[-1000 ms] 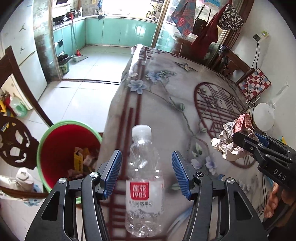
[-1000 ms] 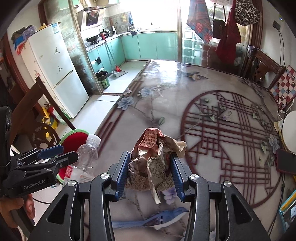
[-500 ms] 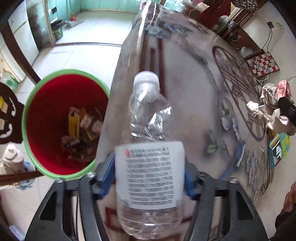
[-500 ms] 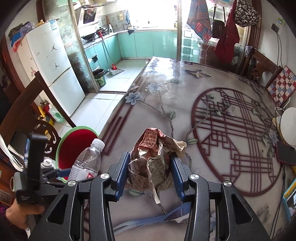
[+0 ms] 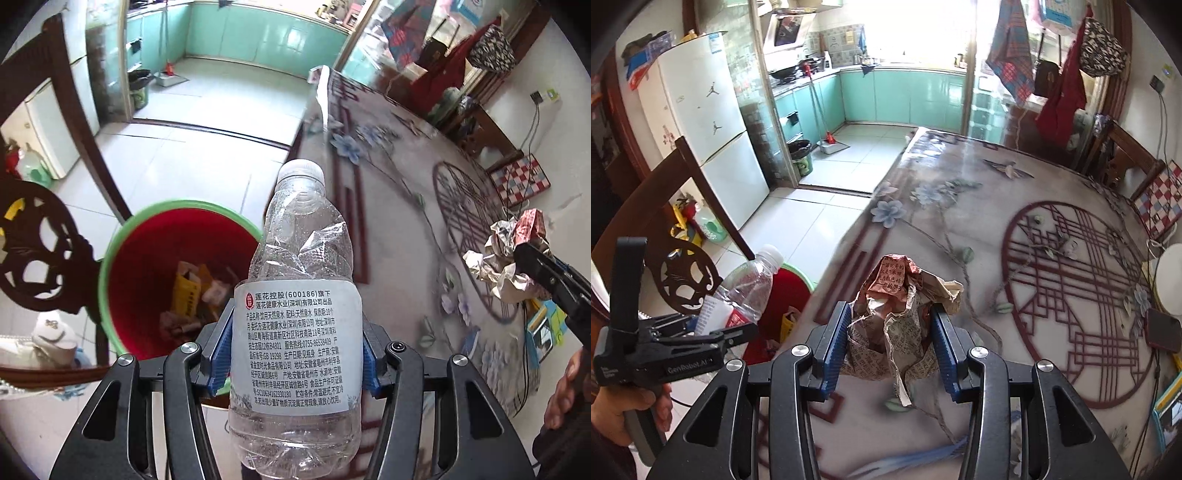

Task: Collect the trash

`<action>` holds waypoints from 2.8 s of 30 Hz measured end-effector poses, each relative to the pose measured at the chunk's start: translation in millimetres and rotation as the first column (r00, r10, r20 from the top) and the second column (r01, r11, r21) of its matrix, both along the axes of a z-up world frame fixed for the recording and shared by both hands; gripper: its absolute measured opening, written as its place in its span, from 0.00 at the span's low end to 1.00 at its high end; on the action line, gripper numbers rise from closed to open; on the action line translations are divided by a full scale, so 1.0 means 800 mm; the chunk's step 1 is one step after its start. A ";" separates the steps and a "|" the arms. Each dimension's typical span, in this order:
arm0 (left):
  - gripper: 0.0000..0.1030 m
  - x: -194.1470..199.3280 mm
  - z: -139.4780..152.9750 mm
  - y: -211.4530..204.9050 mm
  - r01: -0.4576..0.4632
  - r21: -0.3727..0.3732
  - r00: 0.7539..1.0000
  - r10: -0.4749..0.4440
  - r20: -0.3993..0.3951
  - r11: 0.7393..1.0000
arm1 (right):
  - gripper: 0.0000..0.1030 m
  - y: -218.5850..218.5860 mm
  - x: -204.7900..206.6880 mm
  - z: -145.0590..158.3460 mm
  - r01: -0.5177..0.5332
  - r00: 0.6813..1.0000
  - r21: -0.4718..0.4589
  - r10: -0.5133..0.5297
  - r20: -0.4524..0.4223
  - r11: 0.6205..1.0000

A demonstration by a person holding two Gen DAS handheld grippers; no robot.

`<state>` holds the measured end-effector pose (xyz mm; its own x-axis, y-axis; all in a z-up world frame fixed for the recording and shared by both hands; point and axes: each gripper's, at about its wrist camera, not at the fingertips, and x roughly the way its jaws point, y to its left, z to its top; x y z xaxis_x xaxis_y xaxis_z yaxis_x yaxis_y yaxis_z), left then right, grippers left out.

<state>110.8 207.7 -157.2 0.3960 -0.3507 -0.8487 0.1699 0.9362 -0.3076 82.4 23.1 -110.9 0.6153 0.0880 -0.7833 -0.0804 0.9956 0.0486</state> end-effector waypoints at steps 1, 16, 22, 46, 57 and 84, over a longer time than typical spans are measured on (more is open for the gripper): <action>0.53 0.002 0.000 0.009 -0.014 0.003 1.000 0.014 0.001 1.000 | 0.40 0.007 0.003 0.001 -0.010 1.000 0.002 0.010 0.002 1.000; 0.53 0.015 -0.048 0.101 -0.153 0.058 0.984 0.157 -0.078 0.986 | 0.40 0.111 0.055 -0.019 -0.187 0.982 0.031 0.188 -0.018 0.982; 0.53 0.028 -0.072 0.113 -0.170 0.083 0.978 0.178 -0.112 0.982 | 0.40 0.143 0.078 -0.048 -0.240 0.968 0.047 0.242 -0.058 0.970; 0.56 0.048 -0.079 0.127 -0.220 0.092 0.965 0.230 -0.127 0.971 | 0.46 0.181 0.103 -0.078 -0.332 0.935 0.074 0.338 -0.104 0.940; 0.77 0.031 -0.065 0.119 -0.245 0.092 0.962 0.254 -0.103 0.965 | 0.52 0.163 0.083 -0.072 -0.320 0.941 0.094 0.328 -0.086 0.943; 1.00 -0.098 0.088 -0.111 -0.227 0.046 0.880 0.185 0.438 0.973 | 0.83 -0.151 -0.120 0.047 -0.069 0.955 0.068 0.047 0.292 0.995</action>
